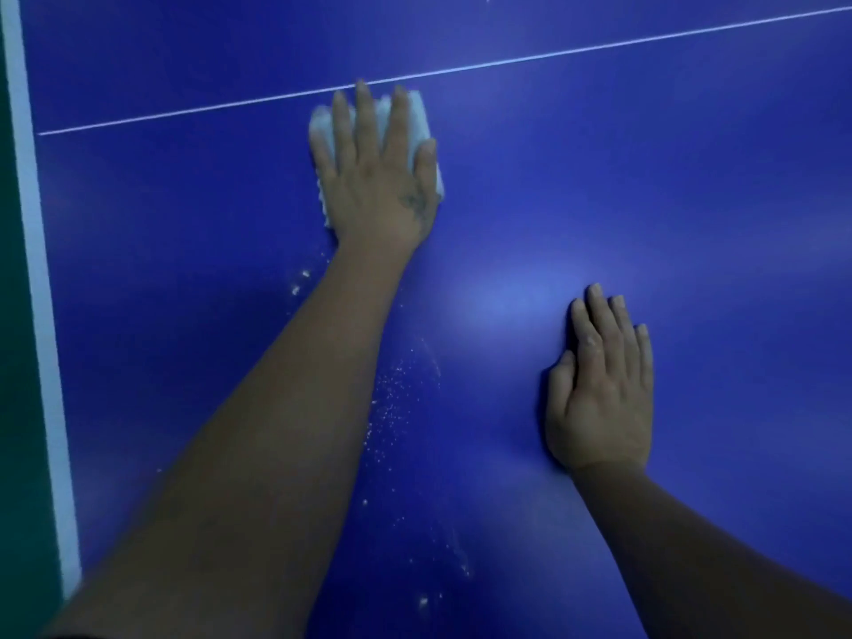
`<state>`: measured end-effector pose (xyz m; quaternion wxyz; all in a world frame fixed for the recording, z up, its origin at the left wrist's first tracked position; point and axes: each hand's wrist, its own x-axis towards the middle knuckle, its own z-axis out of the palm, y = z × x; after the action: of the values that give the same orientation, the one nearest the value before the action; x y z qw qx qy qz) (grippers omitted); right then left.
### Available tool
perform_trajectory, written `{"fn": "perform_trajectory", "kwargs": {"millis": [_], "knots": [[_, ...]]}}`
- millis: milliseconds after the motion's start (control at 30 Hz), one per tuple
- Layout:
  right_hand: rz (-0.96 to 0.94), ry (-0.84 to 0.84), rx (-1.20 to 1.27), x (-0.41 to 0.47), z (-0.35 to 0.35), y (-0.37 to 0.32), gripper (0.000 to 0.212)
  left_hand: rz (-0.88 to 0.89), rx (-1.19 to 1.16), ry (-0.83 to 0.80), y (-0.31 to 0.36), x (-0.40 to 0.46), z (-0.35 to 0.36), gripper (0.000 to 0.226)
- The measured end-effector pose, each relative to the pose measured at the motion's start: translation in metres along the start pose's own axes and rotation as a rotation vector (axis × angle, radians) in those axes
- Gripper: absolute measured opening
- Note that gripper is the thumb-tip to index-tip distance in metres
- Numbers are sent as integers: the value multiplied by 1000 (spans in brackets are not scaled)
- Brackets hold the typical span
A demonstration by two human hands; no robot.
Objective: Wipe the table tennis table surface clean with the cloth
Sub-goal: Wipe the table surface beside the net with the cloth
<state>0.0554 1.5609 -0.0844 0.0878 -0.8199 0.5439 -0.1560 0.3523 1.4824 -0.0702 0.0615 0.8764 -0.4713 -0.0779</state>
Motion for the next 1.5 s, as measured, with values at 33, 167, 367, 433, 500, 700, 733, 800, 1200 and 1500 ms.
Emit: {"fn": "perform_trajectory", "kwargs": {"millis": [33,167,367,433,500,700,733,800,1200,1500], "knots": [[1,-1,2,0,0,0,54,-27,2,13,0,-26,1,65],[7,5,12,1,0,-1,54,-13,5,-36,15,-158,-1,63],[8,14,8,0,1,-1,54,24,34,-46,29,-179,9,63],[7,11,11,0,2,0,54,15,56,-15,29,-143,11,63],[9,11,8,-1,2,0,54,17,53,1,29,-135,15,64],[8,6,3,-1,1,1,54,164,1,-65,37,-185,10,62],[10,3,5,-1,1,1,55,208,5,-66,34,-171,9,62],[4,4,1,-1,0,0,55,273,14,-58,21,-123,10,62],[7,1,-7,-2,-1,1,53,-204,-4,59,-80,-90,-11,65],[3,-5,-13,2,-1,-1,53,-305,20,18,-60,-188,0,64]]}}
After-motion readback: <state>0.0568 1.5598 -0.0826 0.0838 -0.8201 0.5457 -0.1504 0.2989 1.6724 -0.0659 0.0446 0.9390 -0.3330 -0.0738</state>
